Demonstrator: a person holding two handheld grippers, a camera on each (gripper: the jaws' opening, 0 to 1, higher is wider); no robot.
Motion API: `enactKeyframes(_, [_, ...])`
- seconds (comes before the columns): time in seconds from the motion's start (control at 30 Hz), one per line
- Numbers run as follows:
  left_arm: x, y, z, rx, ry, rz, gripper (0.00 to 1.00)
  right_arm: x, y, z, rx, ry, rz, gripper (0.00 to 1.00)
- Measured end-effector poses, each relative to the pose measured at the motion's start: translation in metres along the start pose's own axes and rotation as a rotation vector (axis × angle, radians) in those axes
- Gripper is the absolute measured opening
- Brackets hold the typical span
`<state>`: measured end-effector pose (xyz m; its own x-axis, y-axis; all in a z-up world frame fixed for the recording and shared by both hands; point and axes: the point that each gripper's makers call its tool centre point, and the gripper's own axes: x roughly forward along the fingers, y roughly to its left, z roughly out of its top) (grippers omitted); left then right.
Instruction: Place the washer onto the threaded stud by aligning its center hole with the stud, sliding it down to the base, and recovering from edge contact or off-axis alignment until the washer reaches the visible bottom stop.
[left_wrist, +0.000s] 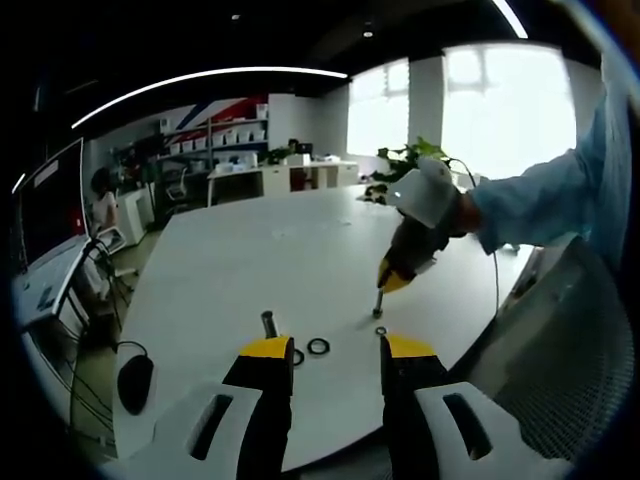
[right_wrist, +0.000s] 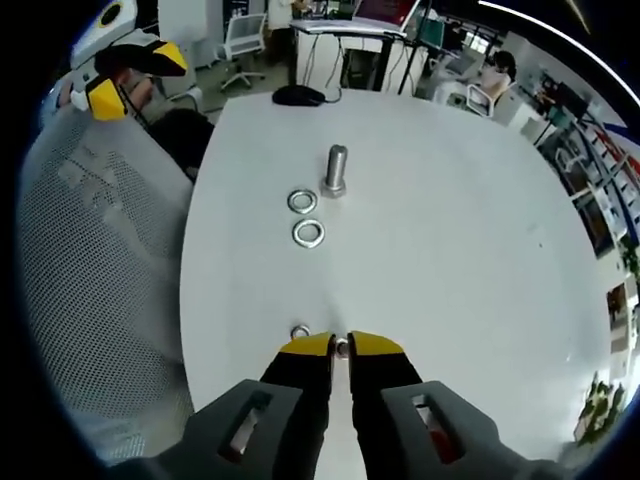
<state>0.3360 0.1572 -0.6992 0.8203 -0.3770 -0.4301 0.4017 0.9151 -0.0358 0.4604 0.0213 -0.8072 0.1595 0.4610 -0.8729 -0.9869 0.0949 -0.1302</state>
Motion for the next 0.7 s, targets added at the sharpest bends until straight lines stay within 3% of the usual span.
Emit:
enactKeyframes(0.33, [0.000, 0.000, 0.000, 0.000, 0.002, -0.001, 0.32, 0.006, 0.016, 0.001, -0.020, 0.003, 0.039, 0.08])
enactKeyframes(0.7, [0.000, 0.000, 0.000, 0.000, 0.002, 0.000, 0.32, 0.019, 0.037, -0.012, -0.021, 0.061, 0.099, 0.10])
